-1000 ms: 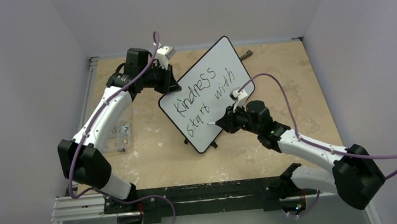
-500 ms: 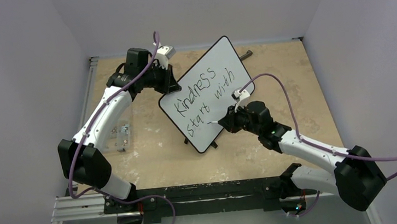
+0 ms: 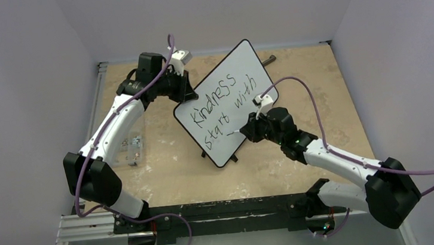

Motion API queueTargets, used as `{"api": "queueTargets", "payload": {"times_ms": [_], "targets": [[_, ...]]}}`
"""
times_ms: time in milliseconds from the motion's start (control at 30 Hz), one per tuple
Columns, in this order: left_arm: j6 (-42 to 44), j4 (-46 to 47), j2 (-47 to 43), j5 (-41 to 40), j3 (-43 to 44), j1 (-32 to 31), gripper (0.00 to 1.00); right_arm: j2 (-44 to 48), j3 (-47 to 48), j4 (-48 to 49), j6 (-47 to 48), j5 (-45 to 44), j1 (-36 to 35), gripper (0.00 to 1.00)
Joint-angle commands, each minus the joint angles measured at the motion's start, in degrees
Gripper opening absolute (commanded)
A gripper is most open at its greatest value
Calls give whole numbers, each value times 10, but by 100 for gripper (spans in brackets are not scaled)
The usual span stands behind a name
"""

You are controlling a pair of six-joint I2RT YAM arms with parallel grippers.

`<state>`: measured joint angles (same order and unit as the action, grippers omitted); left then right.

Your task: Write a sentence on the whiteboard

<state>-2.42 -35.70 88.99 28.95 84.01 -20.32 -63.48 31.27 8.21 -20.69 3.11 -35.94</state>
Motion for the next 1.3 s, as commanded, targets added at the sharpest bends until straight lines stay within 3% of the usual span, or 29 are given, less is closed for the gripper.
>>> {"api": "queueTargets", "payload": {"times_ms": [0,233,1267], "targets": [[69,-79,20,-75,-13,-11,0,-13,49,7,16,-30,2,0],[69,-79,20,-76,-12,-11,0,-23,62,9,16,-29,2,0],[68,-80,18,-74,-11,-11,0,8,-40,8,-31,20,1,0]]}}
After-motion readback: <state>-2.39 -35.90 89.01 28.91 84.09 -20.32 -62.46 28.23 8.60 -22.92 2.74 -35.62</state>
